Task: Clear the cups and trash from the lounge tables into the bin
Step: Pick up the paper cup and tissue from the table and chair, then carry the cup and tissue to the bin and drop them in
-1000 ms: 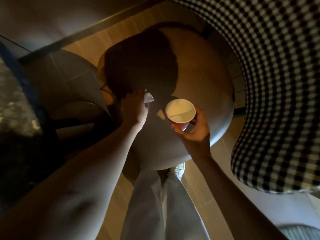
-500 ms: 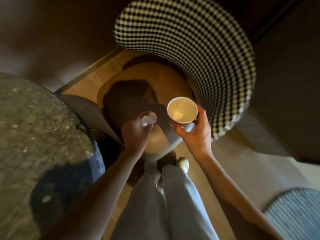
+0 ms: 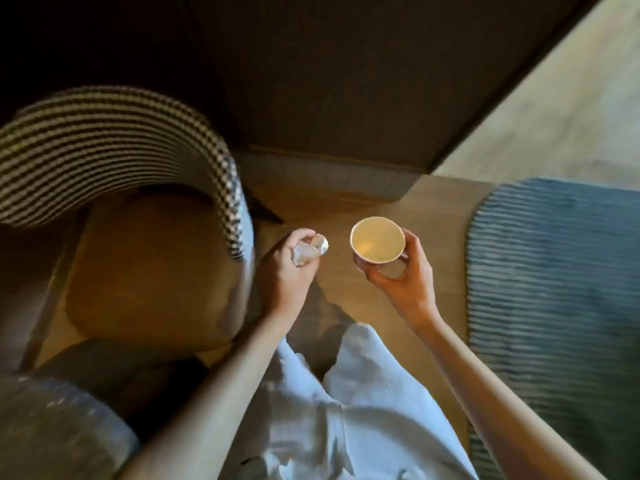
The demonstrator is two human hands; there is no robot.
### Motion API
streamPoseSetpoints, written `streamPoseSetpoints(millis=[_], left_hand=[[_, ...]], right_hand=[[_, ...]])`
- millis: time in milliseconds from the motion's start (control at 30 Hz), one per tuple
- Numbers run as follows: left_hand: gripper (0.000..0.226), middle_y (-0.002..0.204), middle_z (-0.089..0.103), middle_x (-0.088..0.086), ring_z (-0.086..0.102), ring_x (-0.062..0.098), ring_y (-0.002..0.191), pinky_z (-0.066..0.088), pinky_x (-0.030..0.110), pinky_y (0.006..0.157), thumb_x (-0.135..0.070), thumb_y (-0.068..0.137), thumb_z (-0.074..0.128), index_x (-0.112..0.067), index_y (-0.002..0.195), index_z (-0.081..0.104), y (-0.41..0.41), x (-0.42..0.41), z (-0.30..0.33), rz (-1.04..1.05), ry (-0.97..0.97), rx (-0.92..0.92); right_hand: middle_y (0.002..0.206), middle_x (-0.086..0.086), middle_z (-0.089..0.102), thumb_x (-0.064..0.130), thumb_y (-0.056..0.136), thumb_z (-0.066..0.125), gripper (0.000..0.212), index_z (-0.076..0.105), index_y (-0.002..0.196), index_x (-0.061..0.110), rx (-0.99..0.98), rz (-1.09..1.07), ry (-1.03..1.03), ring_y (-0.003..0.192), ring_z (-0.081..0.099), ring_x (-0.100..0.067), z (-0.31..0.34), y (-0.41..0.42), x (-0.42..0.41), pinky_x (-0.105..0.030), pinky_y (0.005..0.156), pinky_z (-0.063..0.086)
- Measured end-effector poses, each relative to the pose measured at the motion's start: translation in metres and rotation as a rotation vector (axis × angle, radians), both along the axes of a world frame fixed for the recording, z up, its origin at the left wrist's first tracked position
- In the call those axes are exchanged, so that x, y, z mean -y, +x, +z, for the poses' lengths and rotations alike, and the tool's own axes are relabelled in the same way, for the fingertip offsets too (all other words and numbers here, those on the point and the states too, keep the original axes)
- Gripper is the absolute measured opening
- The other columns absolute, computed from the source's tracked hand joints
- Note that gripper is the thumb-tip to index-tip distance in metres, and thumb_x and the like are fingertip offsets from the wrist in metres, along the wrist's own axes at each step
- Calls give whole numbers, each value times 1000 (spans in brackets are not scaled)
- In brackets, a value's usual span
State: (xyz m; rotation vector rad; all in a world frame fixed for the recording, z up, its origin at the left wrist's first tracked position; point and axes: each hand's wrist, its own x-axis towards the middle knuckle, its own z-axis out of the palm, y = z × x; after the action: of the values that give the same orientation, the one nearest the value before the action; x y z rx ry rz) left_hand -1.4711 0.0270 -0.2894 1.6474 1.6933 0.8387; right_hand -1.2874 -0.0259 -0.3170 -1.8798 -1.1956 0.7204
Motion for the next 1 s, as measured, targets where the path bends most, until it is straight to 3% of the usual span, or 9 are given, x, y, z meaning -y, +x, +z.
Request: streamPoseSetpoints(millis=[133, 267, 467, 600, 833, 933, 1000], left_hand=[[26, 95, 73, 2, 67, 23, 86, 57, 34, 69, -13, 74, 78, -18, 99, 70, 110, 3, -6, -248, -9, -37], [28, 99, 72, 2, 65, 23, 89, 57, 40, 73, -17, 76, 77, -22, 102, 68, 213, 18, -16, -447, -18, -64], [26, 99, 71, -3, 66, 17, 87, 59, 37, 73, -24, 77, 77, -25, 101, 67, 337, 14, -16, -578, 16, -27], [23, 91, 72, -6, 66, 16, 82, 56, 27, 72, -29, 77, 76, -26, 98, 68, 413, -17, -16, -701, 0, -44], [25, 86, 68, -8, 65, 12, 77, 52, 21, 61, -42, 82, 70, -26, 100, 66, 573, -104, -16, -900, -62, 25], [29, 85, 66, -13, 62, 7, 73, 45, 13, 57, -47, 81, 71, -27, 103, 67, 645, -135, -10, -1013, -34, 1], [32, 85, 65, -14, 62, 7, 73, 48, 16, 55, -48, 79, 72, -26, 103, 67, 693, -147, -10, -1089, -54, 14]], right_hand=[[117, 10, 57, 25, 64, 87, 72, 47, 124, 26, -15, -217, 21, 95, 57, 2, 2, 103, 41, -3, 76, 42], [118, 14, 54, 30, 64, 87, 74, 45, 125, 30, -22, -390, 17, 98, 53, 10, 1, 188, 83, -2, 76, 41], [121, 3, 56, 24, 69, 85, 70, 47, 127, 15, -23, -573, 37, 104, 53, -1, 3, 288, 117, -11, 85, 46], [122, -1, 57, 22, 70, 84, 69, 48, 127, 10, -38, -691, 71, 106, 53, -1, 5, 348, 104, -11, 87, 45], [123, -3, 56, 24, 69, 85, 72, 47, 128, 7, 9, -882, 76, 108, 53, -8, 7, 469, 39, -26, 92, 50], [124, -7, 56, 27, 69, 85, 73, 47, 128, 7, 81, -985, 44, 105, 53, -8, 13, 527, 15, -21, 87, 50], [123, -8, 56, 28, 69, 85, 72, 48, 128, 7, 129, -1048, 22, 103, 53, -8, 14, 566, 8, -20, 84, 49]])
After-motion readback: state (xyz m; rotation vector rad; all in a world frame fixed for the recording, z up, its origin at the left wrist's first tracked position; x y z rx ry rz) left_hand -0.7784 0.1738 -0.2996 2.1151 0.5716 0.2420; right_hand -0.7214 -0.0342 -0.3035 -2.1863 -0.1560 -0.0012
